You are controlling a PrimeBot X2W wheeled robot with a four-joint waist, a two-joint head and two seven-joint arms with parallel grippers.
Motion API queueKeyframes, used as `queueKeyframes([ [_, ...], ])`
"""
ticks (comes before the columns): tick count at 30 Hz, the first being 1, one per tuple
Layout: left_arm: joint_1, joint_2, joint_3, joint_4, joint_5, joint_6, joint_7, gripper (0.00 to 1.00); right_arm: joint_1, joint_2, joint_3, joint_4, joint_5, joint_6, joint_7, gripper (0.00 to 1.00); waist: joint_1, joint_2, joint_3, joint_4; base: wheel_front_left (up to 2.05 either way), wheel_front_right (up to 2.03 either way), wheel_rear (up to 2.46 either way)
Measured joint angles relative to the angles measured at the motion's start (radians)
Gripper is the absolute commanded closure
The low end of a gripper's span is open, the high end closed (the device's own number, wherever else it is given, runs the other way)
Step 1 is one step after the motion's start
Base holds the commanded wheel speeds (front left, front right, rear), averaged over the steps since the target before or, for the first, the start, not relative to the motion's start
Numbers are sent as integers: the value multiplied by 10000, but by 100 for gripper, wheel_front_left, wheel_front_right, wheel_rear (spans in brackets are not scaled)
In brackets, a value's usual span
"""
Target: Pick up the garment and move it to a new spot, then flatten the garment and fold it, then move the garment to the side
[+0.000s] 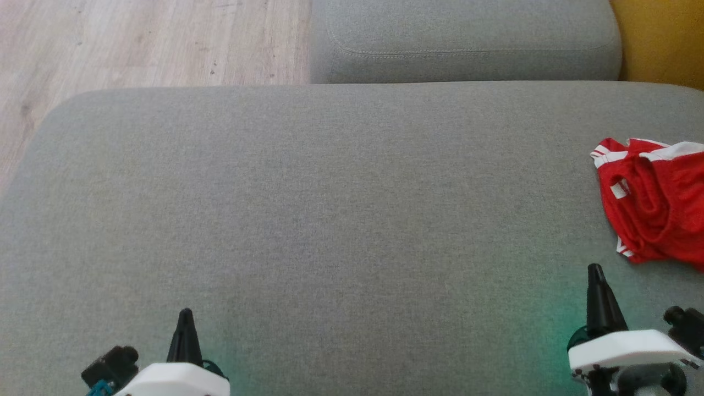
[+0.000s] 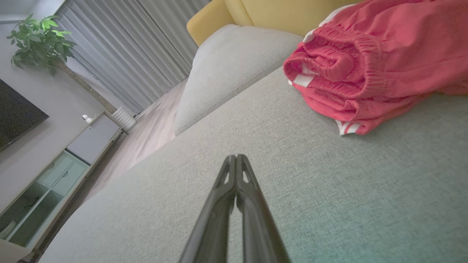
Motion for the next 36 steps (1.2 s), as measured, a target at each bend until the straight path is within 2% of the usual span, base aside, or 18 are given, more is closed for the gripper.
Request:
queueKeyframes([
  [36,-357,-374,1340,-336,-3208,-836,1030,100,-545,0,-297,36,4280,-4,871,100,0,0,-88,-300,0,0,0],
])
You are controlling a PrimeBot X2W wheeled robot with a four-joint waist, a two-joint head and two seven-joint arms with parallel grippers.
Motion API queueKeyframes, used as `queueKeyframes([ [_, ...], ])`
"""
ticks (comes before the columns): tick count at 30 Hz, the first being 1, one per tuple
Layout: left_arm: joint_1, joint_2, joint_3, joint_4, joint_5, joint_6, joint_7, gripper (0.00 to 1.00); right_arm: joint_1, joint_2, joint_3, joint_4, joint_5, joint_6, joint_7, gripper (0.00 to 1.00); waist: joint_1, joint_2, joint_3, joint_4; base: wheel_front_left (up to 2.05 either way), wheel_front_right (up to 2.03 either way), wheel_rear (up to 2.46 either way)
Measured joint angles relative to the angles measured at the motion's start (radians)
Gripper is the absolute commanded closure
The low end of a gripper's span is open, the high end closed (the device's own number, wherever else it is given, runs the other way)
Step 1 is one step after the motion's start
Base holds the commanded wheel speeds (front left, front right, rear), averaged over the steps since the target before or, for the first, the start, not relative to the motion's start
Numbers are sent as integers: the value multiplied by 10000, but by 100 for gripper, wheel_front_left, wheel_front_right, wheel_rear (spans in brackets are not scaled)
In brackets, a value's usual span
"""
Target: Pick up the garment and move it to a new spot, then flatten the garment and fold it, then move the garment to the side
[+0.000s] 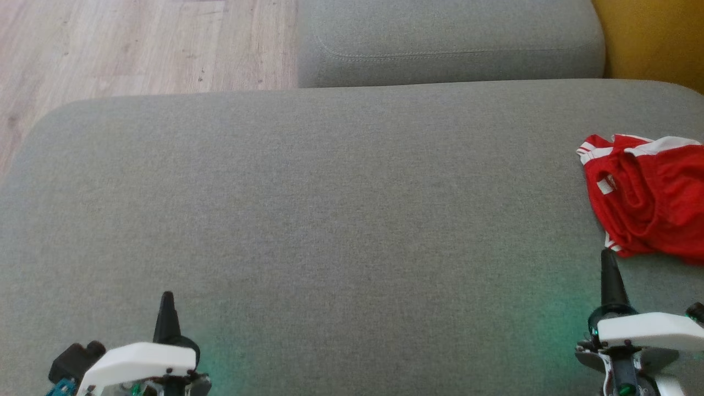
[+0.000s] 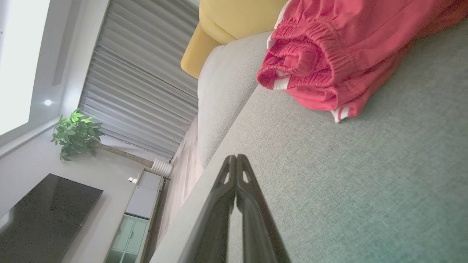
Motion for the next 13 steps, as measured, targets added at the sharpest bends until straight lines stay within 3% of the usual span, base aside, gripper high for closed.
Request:
queueKeyframes([
  [13,-27,-178,535,-44,-1080,-267,291,100,-55,-2,-125,2,1419,0,236,100,0,0,-29,-100,0,0,0],
])
